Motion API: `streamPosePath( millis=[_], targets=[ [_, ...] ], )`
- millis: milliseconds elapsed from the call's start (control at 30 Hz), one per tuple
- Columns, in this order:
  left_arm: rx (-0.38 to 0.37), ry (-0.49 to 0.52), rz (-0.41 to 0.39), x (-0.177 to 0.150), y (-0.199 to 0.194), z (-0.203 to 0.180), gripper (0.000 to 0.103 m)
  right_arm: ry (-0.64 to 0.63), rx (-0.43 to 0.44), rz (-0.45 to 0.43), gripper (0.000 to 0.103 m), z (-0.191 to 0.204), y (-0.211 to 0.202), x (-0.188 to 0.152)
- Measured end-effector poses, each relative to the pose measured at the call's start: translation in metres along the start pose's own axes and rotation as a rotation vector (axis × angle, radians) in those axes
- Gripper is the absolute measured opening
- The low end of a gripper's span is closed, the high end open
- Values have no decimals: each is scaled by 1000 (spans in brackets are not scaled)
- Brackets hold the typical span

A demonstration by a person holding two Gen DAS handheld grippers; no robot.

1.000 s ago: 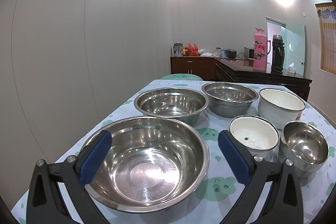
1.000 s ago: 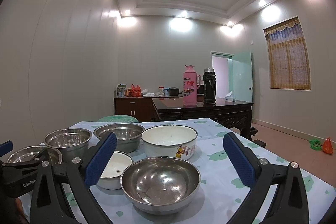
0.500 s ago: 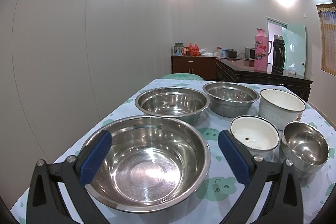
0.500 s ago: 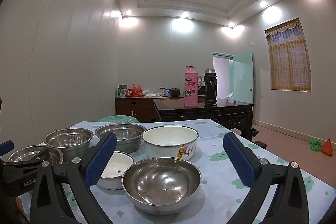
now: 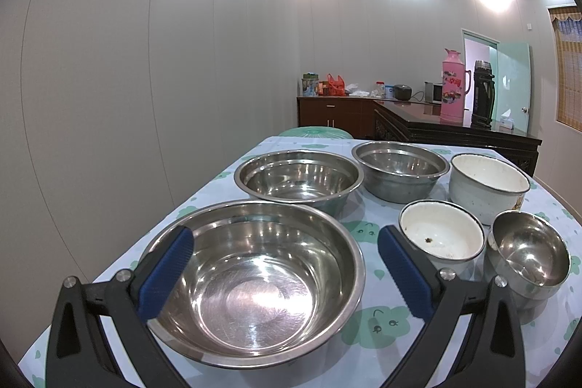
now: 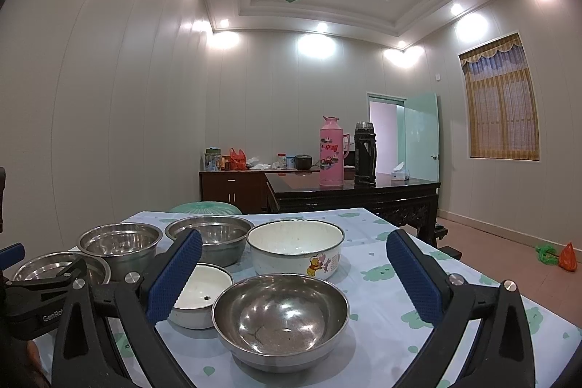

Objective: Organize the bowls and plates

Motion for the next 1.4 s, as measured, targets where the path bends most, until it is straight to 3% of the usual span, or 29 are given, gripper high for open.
streamPosePath(
  millis=[1000,1167,1300,1400],
  targets=[
    [10,20,20,-3,-2,0,103,12,6,18,102,0,5,-4],
    [-61,41,45,-2,-14,0,103,39,41,-2,102,-15,-3,1],
    [-121,124,56,3,-23,-21,103,-39,-16,87,102,-42,5,6],
    [-214,152,98,2,-26,-45,101,-27,-15,180,102,-68,14,3]
  ],
)
Point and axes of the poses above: each gripper's, at about its wrist camera, not at the fingertips, and y roughly the way its jaws point, z to its left, x to its top, the point moved 6 cm from there along y, roughly the way its jaws point, and after that the axes turned 10 degrees about z, right-handed, at the moved point
